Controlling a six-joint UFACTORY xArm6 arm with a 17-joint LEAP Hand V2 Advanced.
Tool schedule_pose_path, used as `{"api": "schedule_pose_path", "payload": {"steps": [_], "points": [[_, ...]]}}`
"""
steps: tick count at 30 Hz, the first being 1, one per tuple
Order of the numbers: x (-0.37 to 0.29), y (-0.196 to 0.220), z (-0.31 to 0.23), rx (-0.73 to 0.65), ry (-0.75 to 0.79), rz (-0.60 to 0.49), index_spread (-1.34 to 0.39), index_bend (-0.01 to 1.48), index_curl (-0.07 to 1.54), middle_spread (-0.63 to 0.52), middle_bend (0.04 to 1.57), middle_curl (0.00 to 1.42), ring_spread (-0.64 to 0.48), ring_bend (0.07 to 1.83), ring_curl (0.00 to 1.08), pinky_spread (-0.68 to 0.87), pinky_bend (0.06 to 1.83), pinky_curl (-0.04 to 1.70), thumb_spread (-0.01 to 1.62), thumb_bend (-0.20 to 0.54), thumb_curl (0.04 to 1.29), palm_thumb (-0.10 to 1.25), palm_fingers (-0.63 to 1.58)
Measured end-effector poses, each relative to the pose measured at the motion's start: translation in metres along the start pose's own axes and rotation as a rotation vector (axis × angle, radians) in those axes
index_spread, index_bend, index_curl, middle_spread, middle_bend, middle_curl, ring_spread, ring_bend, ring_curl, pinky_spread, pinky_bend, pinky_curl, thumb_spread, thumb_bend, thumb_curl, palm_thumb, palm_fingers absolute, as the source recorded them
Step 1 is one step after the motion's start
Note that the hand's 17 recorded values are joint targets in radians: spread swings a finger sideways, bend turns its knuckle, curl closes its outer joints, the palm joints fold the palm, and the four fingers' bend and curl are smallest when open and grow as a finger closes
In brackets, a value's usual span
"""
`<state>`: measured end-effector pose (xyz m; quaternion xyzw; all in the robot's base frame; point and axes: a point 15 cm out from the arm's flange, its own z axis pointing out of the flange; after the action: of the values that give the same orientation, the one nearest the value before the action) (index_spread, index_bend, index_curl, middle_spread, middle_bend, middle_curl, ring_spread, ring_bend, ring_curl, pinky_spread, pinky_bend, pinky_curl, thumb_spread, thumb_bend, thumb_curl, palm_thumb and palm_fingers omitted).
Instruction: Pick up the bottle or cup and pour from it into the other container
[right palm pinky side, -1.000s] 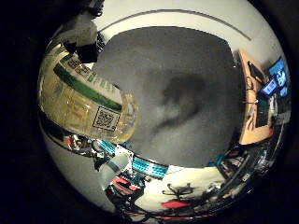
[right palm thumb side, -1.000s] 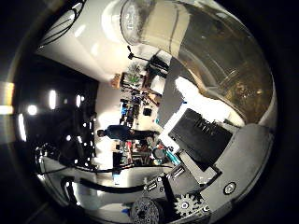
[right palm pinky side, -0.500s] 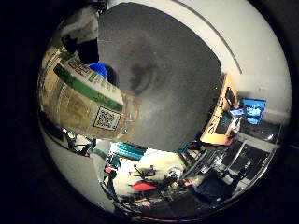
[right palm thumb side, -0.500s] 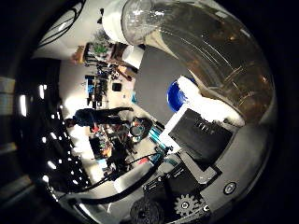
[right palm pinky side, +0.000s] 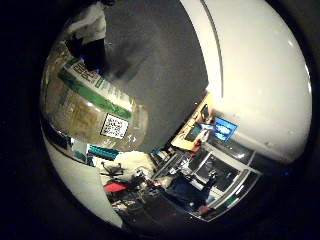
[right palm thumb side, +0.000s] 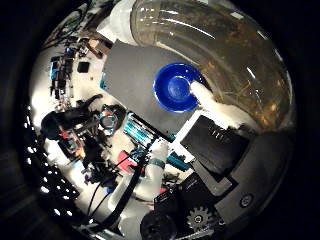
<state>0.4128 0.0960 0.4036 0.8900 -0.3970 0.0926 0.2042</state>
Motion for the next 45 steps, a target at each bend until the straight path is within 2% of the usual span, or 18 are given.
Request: {"api": "schedule_pose_path", "payload": {"steps": [12,25,33,45], "points": [[-0.044,0.007,0.063,-0.23,0.267,-0.173,-0.27,1.08,1.06,-0.18,1.28,1.0,-0.33,1.19,1.07,-0.26,1.14,1.02,0.17,-0.018,0.96,1.14,1.06],[-0.044,-0.003,0.058,-0.276,0.48,-0.206,-0.27,1.08,1.06,-0.18,1.28,1.0,-0.33,1.19,1.07,-0.27,1.12,1.05,0.17,-0.019,0.96,1.14,1.06],[-0.049,0.002,0.063,-0.33,0.498,-0.191,-0.27,1.08,1.06,-0.18,1.28,1.0,-0.33,1.19,1.07,-0.27,1.11,1.05,0.18,-0.018,0.96,1.13,1.07],[-0.051,0.0,0.064,-0.33,0.497,-0.192,-0.27,1.08,1.06,-0.18,1.27,1.01,-0.33,1.19,1.07,-0.29,1.12,1.03,0.19,-0.018,0.95,1.12,1.07]]}}
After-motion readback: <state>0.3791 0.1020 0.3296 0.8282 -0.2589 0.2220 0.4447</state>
